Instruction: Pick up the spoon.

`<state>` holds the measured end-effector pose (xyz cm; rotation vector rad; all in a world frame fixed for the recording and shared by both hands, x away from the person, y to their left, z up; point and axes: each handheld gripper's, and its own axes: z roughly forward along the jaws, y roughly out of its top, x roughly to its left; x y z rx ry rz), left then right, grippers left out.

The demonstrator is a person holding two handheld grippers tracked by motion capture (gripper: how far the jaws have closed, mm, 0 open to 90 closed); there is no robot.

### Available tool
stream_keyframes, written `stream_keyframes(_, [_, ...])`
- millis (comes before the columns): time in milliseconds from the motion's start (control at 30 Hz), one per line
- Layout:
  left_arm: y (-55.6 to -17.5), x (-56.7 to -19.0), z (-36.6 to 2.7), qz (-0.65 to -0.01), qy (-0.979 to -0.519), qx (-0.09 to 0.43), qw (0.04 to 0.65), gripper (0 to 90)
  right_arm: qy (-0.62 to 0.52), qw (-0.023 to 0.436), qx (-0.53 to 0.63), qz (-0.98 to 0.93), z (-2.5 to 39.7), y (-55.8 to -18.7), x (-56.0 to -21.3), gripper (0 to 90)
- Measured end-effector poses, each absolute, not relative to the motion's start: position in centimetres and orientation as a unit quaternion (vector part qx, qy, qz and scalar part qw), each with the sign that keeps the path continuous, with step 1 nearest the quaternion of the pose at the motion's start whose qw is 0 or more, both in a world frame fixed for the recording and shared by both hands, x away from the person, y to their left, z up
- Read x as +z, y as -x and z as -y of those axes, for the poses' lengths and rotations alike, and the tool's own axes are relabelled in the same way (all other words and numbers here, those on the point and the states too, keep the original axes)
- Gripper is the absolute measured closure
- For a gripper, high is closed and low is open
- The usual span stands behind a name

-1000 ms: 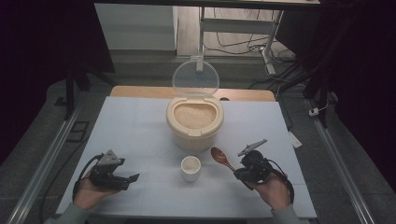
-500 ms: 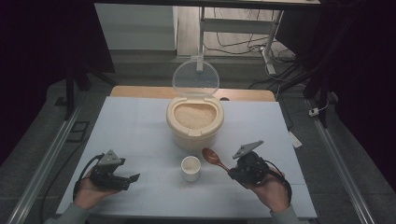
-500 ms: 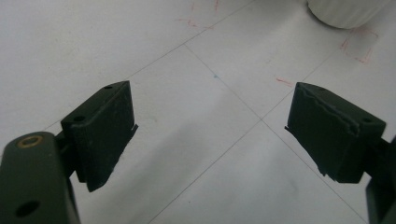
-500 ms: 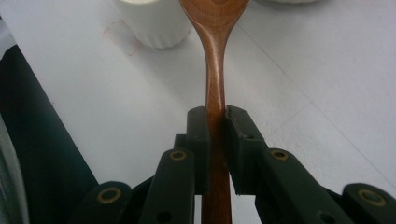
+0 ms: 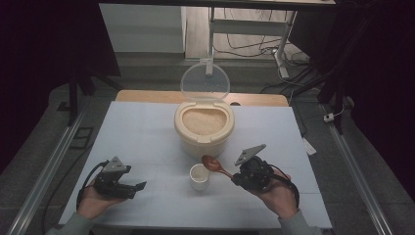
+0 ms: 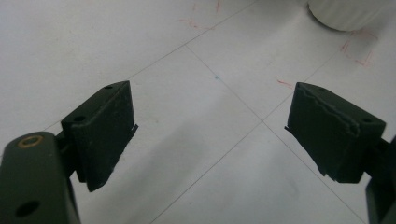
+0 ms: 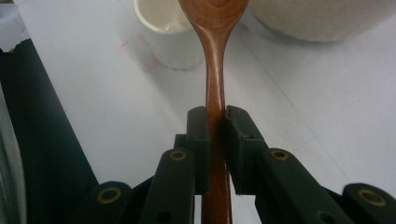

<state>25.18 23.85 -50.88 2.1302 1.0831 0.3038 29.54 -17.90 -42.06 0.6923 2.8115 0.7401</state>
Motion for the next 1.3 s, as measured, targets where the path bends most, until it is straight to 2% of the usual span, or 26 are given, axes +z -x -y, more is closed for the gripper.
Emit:
stream_keyframes(433, [-25.3, -50.8, -23.9, -0.416, -0.827, 0.117, 0.359, 15.1, -0.168, 0.069, 0.247, -0.952, 13.8, -30.4, -41.9, 79.4])
stream_keyframes(733, [-25.0, -50.5, -24.0, -0.418, -0.819, 0.126, 0.371, 15.9, -0.122, 0.072, 0.245, -0.959, 11.5, -29.4, -42.7, 79.5])
stream_keyframes(1133, [-24.7, -50.1, -24.0, -0.416, -0.817, 0.125, 0.378, 15.6, -0.1, 0.069, 0.24, -0.963, 11.0, -29.1, -42.9, 79.5])
stream_keyframes(1300, [-24.2, -48.1, -23.4, -0.392, -0.809, 0.137, 0.416, 17.3, -0.094, 0.071, 0.24, -0.964, 11.0, -29.0, -42.9, 79.4])
